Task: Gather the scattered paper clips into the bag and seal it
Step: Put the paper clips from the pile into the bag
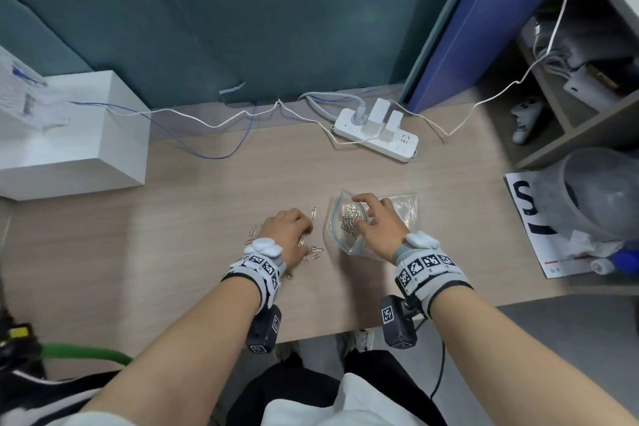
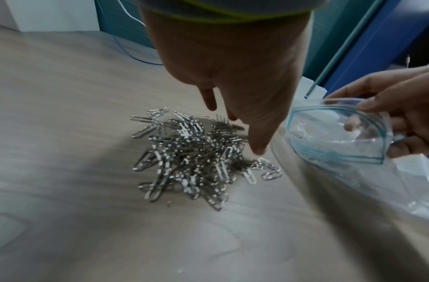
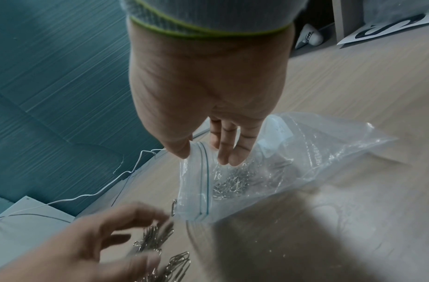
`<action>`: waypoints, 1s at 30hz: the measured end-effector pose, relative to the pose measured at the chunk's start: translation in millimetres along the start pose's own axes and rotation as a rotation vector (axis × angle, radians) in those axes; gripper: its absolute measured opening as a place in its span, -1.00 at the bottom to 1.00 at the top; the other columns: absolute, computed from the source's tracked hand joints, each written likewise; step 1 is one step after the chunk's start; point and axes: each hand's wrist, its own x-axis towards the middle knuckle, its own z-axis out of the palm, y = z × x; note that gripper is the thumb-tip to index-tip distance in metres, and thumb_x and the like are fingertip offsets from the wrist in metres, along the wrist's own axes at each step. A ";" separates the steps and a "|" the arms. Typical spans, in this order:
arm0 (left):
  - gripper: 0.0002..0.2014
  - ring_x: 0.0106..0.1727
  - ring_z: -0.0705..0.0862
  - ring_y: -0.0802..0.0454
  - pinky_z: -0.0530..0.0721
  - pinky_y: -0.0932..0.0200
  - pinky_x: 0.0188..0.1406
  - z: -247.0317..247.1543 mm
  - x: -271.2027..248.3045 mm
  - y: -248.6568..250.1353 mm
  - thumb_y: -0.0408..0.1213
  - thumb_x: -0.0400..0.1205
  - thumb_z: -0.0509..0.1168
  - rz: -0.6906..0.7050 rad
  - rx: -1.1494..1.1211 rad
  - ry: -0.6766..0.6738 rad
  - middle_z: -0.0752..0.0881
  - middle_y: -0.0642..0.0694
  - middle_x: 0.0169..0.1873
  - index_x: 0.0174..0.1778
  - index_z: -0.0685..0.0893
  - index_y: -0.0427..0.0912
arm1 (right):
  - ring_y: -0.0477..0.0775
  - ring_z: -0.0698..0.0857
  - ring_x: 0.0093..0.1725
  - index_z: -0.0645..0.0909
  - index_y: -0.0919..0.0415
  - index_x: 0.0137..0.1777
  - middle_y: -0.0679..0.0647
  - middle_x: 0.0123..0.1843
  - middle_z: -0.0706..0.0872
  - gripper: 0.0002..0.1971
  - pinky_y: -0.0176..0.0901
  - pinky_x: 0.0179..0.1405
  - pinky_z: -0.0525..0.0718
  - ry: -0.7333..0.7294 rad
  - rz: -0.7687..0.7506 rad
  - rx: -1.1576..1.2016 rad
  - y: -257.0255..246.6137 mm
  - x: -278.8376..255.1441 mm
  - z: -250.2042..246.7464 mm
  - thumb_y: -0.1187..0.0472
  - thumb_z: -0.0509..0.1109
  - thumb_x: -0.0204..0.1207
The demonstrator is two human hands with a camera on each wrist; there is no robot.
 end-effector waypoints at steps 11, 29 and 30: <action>-0.59 0.23 0.58 -0.04 0.62 0.00 0.15 3.3 13.3 16.5 0.05 0.46 0.44 0.069 0.006 -0.068 0.66 0.07 0.20 0.22 0.67 0.08 | 0.04 0.66 -0.05 0.49 -0.28 0.42 0.04 0.17 0.48 -0.56 -0.12 0.00 0.56 -0.003 0.030 0.038 6.4 -2.4 -1.1 0.17 0.33 0.62; -0.33 0.04 0.47 -0.04 0.62 0.01 -0.04 -6.4 -21.1 -5.7 0.34 0.21 0.47 -0.291 0.025 0.006 0.33 0.00 0.11 0.20 0.43 0.33 | 0.12 0.69 -0.09 0.48 -0.29 0.42 0.03 0.17 0.47 -0.57 -0.07 0.00 0.63 -0.021 0.019 0.029 -2.8 3.2 3.0 0.18 0.31 0.63; -0.35 0.03 0.48 -0.05 0.63 0.04 -0.09 -5.4 -20.3 -5.0 0.27 0.26 0.51 -0.305 -0.031 -0.011 0.32 0.00 0.11 0.23 0.43 0.33 | 0.13 0.70 -0.08 0.48 -0.29 0.42 0.03 0.17 0.47 -0.57 -0.07 0.00 0.63 -0.021 0.020 0.028 -2.8 3.2 3.0 0.17 0.31 0.62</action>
